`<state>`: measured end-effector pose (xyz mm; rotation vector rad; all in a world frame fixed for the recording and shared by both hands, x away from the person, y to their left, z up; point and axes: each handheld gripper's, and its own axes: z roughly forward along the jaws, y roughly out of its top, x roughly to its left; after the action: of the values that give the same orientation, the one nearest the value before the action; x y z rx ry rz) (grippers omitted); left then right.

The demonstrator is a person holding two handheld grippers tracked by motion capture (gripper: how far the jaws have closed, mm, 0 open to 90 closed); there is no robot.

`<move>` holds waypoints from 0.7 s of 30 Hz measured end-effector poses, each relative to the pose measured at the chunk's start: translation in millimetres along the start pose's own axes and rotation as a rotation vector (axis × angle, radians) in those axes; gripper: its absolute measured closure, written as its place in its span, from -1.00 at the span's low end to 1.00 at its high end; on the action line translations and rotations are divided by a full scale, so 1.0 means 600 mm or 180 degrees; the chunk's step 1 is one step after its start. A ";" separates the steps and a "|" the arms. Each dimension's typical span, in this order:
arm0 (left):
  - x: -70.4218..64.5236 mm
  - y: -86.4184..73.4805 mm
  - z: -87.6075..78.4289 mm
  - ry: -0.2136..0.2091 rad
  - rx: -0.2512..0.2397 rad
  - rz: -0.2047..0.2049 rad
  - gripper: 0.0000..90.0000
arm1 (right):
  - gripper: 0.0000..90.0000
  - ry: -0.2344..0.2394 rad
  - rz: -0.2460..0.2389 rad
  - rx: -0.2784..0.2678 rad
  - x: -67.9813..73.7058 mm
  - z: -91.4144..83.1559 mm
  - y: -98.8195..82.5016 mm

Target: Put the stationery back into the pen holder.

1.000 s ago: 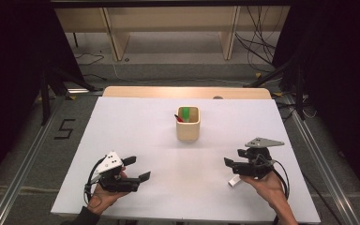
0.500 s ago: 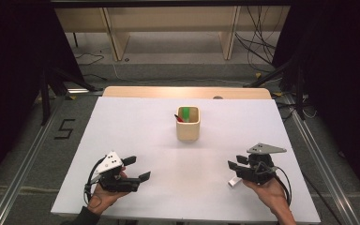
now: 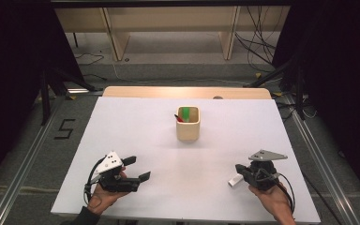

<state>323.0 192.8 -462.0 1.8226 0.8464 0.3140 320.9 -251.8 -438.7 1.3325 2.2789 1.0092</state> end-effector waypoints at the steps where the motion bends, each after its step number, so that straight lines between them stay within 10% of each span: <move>1: 0.000 0.000 0.000 0.0001 0.0004 0.0005 -0.65 | 1.00 -0.0019 0.0011 0.0007 -0.002 0.000 -0.004; 21: -0.001 0.000 0.001 0.0002 0.0010 0.0007 -0.65 | 1.00 -0.0249 0.0215 0.0293 -0.023 -0.001 -0.052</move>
<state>322.9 192.1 -462.1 1.8266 0.8458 0.3150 307.9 -273.6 -461.6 1.4685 2.2606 0.8664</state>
